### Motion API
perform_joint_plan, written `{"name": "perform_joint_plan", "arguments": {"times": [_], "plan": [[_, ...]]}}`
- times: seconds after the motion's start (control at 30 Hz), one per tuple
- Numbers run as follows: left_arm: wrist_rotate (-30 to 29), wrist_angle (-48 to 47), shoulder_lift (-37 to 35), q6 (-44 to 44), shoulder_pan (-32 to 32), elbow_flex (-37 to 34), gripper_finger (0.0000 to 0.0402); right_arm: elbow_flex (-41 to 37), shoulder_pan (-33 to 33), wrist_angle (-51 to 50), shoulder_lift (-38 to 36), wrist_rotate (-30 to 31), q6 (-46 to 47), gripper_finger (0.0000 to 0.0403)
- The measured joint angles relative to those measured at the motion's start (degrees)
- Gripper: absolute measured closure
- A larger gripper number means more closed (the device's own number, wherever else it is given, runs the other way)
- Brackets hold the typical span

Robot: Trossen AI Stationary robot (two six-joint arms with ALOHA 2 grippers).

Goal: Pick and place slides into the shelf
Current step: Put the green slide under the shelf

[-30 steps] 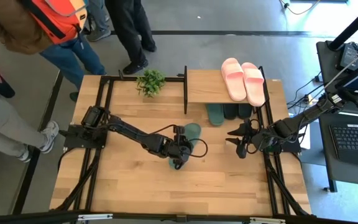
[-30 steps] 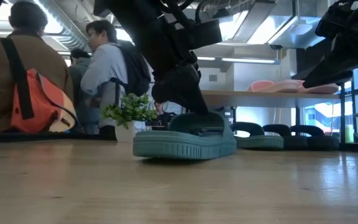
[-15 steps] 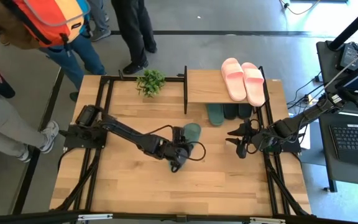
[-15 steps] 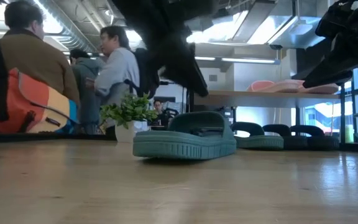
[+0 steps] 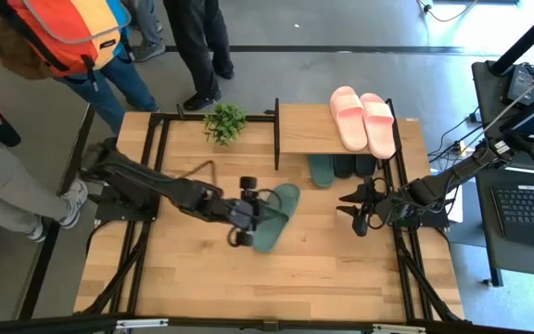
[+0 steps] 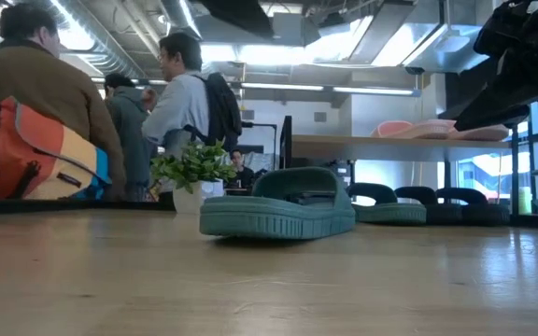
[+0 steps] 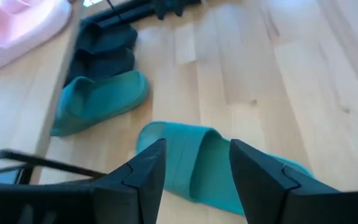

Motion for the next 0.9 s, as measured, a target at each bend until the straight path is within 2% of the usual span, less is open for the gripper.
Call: {"name": "perform_joint_plan", "arguments": {"times": [0.2,0.5,0.73,0.9], "plan": [[-1.2,3.3,-14.5,-3.7,-1.9,-10.7,0.0233,0.0,0.0,0.5,0.0,0.0,1.0,0.0263],[-8.1,13.0,-35.1,-10.0,-7.1,-31.7,0.0233,0.0,0.0,4.3,0.0,0.0,-0.6,0.0263],[-11.5,18.9,-47.6,-15.4,-11.3,-46.3,0.0233,0.0,0.0,6.1,0.6,0.0,-1.1,0.0263],[-15.5,21.8,-54.8,-16.5,-13.2,-53.6,0.0233,0.0,-0.1,8.6,2.9,0.1,-3.4,0.0262]]}}
